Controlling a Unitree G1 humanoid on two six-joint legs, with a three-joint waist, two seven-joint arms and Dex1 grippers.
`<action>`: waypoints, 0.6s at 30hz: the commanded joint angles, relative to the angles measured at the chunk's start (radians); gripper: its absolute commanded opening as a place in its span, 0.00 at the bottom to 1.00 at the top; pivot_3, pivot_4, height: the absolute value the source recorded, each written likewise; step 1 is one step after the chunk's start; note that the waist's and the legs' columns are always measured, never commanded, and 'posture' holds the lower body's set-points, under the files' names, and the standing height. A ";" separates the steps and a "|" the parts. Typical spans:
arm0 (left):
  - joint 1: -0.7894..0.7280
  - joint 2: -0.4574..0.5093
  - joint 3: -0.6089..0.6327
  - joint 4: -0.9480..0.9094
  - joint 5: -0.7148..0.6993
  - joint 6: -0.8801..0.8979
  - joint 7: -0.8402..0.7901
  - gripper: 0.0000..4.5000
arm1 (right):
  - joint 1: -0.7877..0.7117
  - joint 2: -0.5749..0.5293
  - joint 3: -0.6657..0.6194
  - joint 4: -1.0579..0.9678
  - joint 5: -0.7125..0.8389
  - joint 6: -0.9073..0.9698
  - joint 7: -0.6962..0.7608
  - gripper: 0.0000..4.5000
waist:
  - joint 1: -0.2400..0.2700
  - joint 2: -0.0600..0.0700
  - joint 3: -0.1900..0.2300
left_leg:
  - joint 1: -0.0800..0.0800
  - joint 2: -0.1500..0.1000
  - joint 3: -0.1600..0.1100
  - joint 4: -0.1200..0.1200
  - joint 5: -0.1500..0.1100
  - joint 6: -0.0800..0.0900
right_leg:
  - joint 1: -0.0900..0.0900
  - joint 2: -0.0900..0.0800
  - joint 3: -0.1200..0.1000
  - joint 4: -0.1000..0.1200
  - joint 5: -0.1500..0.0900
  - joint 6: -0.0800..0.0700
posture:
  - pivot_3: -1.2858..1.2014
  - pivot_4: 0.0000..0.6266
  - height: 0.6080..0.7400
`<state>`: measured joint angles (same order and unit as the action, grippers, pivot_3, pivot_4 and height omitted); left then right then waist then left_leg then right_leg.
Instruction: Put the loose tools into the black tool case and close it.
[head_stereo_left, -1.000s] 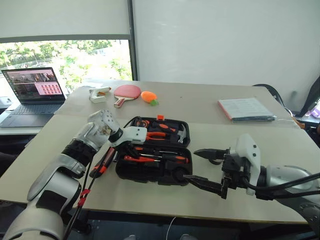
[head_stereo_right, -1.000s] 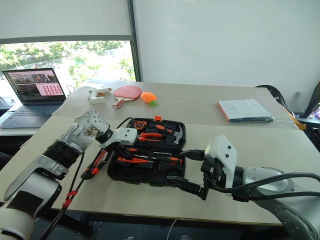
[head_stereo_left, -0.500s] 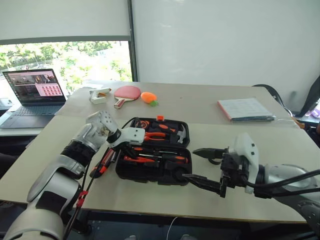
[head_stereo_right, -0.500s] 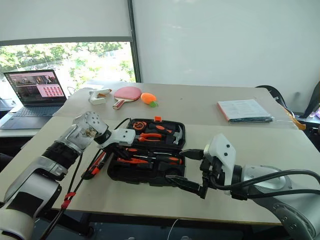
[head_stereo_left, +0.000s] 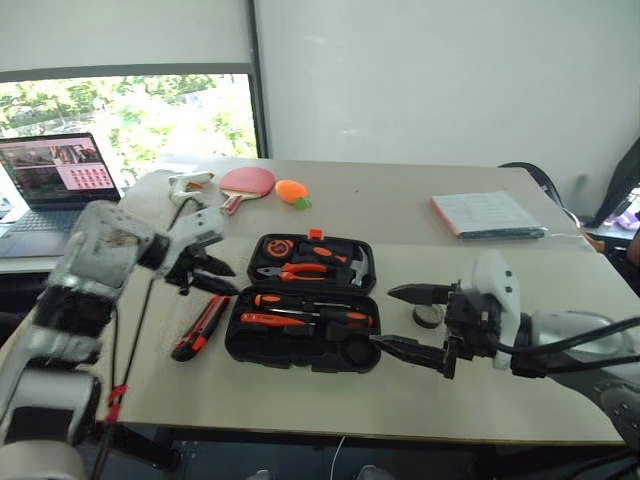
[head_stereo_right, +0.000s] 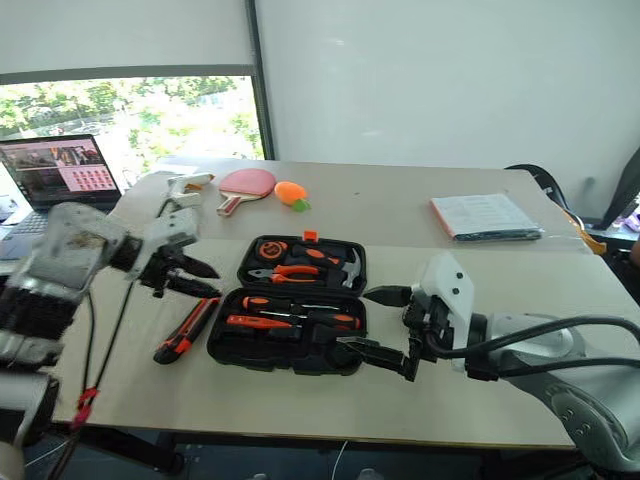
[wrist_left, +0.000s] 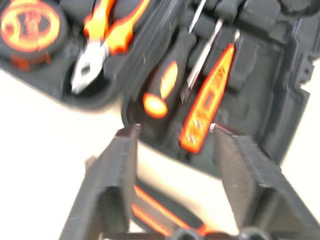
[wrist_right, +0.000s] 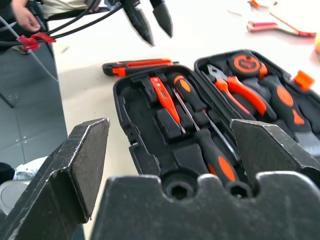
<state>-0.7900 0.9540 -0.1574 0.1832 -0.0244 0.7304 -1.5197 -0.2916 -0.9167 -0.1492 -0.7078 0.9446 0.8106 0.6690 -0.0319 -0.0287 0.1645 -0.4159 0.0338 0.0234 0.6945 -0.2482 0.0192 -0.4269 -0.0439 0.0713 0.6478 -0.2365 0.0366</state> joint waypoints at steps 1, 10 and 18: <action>0.178 0.128 0.175 -0.178 -0.063 0.130 0.066 0.85 | -0.058 -0.006 0.029 0.044 -0.048 -0.054 0.084 1.00 | -0.008 -0.002 0.002 | 0.000 0.001 0.000 0.000 0.000 0.000 | -0.001 0.000 0.000 0.000 0.000 0.000 | 0.52 0.24 0.98; 0.500 0.233 0.440 -0.347 -0.170 0.294 0.191 0.98 | -0.137 0.040 0.109 0.119 -0.119 -0.091 0.180 1.00 | 0.019 -0.005 0.003 | 0.002 0.002 0.001 0.000 0.000 -0.001 | 0.001 -0.002 -0.002 0.000 0.000 -0.001 | 0.52 0.24 0.98; 0.225 0.131 0.209 -0.357 -0.239 0.641 0.396 0.98 | -0.120 0.072 0.112 0.097 -0.134 -0.082 0.170 1.00 | 0.026 -0.005 0.004 | 0.002 0.000 0.001 0.000 0.000 -0.001 | 0.002 -0.001 -0.002 0.001 0.000 -0.001 | 0.52 0.24 0.98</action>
<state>-0.4749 1.1352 0.1261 -0.1945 -0.2694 1.2788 -1.2085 -0.4176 -0.8476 -0.0121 -0.5783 0.8077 0.7458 0.8452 -0.0063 -0.0341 0.1681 -0.4140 0.0336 0.0241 0.6950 -0.2478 0.0183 -0.4252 -0.0448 0.0691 0.6486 -0.2362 0.0359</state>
